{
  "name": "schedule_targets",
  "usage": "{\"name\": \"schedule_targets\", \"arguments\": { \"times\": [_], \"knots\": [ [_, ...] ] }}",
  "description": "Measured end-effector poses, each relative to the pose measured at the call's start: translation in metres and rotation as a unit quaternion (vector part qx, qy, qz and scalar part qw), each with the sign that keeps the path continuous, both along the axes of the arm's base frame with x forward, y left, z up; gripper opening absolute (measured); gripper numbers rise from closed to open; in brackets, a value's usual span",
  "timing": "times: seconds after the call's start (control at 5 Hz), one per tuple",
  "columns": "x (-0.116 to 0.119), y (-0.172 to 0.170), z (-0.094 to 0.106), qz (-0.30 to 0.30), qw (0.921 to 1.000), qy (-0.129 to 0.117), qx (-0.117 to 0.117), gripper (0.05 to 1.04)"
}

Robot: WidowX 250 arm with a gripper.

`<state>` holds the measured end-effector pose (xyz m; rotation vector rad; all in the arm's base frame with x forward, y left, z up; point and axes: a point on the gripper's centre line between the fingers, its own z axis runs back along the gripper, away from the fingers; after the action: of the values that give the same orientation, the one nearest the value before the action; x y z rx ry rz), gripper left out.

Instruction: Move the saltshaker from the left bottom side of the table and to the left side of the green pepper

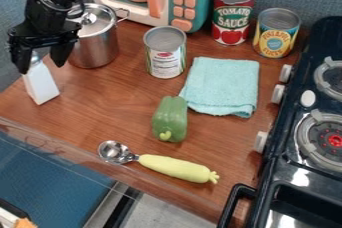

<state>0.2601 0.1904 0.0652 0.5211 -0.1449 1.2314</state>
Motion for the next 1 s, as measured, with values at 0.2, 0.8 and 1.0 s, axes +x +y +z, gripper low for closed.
{"name": "schedule_targets", "arguments": {
  "times": [0.2, 0.8, 1.0],
  "knots": [
    [-0.001, -0.002, -0.002, 0.0, 1.0, 0.001, -0.006, 0.628],
    [0.009, -0.028, 0.005, -0.025, 0.999, -0.011, -0.034, 0.524],
    [0.011, -0.044, 0.007, -0.012, 0.9961, -0.019, -0.085, 0.523]
  ]
}}
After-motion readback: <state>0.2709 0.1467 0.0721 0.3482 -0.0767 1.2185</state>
